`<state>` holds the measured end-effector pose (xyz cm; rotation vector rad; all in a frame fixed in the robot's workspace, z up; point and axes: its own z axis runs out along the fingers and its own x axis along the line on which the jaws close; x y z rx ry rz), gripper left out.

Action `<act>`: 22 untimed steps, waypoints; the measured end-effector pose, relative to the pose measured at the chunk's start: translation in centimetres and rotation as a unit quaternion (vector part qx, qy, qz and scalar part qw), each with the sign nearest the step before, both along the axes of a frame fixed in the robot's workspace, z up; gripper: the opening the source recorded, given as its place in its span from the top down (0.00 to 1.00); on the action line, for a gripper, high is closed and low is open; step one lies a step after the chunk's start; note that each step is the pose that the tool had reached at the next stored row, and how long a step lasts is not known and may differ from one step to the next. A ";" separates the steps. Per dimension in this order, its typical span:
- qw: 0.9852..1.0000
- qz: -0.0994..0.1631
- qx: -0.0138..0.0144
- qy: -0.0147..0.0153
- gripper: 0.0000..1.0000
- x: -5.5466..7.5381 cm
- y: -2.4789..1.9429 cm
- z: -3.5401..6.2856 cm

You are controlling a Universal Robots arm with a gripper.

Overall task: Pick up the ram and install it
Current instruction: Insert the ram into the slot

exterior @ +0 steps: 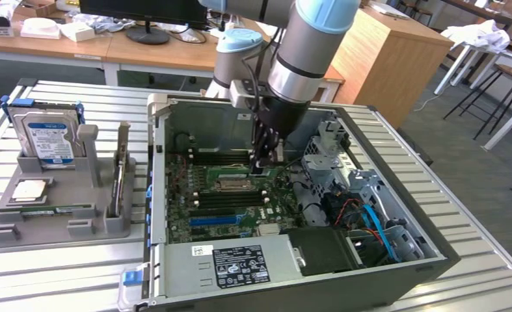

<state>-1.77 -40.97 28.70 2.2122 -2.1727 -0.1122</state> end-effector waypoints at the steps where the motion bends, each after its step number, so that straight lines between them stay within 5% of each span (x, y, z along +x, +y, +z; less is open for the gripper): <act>1: 1.000 0.000 0.000 0.000 0.89 0.0 0.00 -0.07; 22: 1.000 0.000 0.000 -0.001 0.89 -0.2 0.00 -0.45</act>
